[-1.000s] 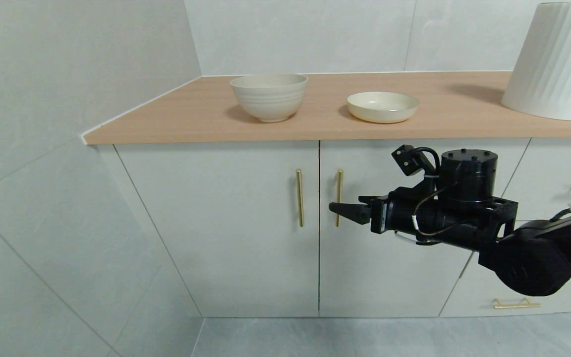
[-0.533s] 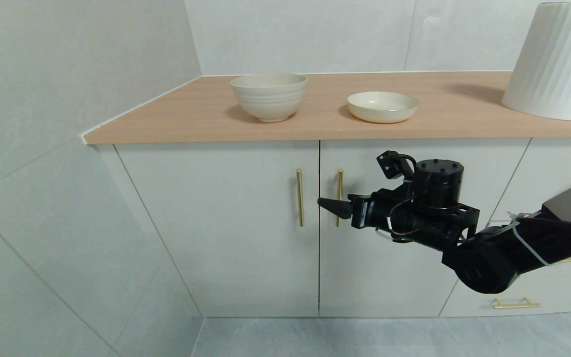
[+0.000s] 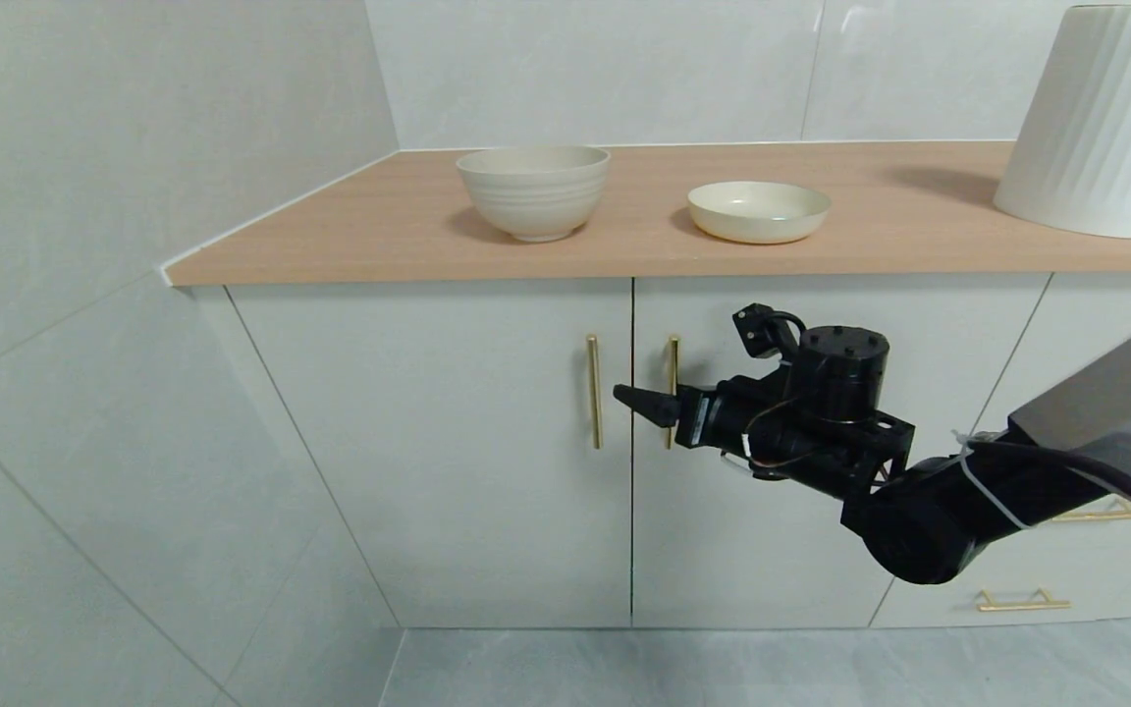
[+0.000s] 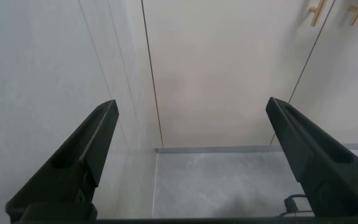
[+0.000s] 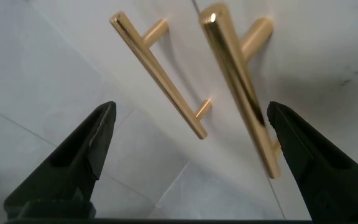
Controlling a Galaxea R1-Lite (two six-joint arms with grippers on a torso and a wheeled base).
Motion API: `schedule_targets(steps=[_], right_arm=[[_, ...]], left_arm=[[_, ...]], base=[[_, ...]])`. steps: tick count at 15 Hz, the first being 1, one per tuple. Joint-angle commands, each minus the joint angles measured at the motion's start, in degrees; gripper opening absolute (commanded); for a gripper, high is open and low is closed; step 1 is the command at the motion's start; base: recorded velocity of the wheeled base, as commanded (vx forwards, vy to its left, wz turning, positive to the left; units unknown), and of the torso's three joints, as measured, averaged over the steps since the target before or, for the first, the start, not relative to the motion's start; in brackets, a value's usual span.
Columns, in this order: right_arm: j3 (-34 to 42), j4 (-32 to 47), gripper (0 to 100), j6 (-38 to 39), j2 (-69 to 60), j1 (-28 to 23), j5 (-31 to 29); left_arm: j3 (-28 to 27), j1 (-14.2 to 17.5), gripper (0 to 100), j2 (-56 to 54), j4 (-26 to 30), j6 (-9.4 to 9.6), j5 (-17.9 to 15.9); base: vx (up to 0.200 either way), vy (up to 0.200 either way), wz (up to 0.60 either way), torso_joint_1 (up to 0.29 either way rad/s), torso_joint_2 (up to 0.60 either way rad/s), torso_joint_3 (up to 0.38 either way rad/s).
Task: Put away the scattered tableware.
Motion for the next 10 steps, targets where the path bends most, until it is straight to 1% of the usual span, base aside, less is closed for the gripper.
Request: schedule_targets(steps=[1,6,10], right_arm=[[-0.2,0.0,100,0.1,0.6,0.2,0.1],[-0.1,0.0,100,1.1,0.6,0.2,0.4],[0.5,0.0,100,1.2,0.1,1.5,0.4]], left_arm=[[0.0,0.0,100,0.0,-0.1,0.02,0.0],[0.0,0.0,100,0.0,0.0,0.02,0.0],[0.0,0.0,100,0.0,0.0,0.02,0.0]], base=[[0.000,0.000,0.00,0.000,0.00,0.000],[0.000,0.000,0.00,0.000,0.00,0.000],[0.000,0.000,0.00,0.000,0.00,0.000]])
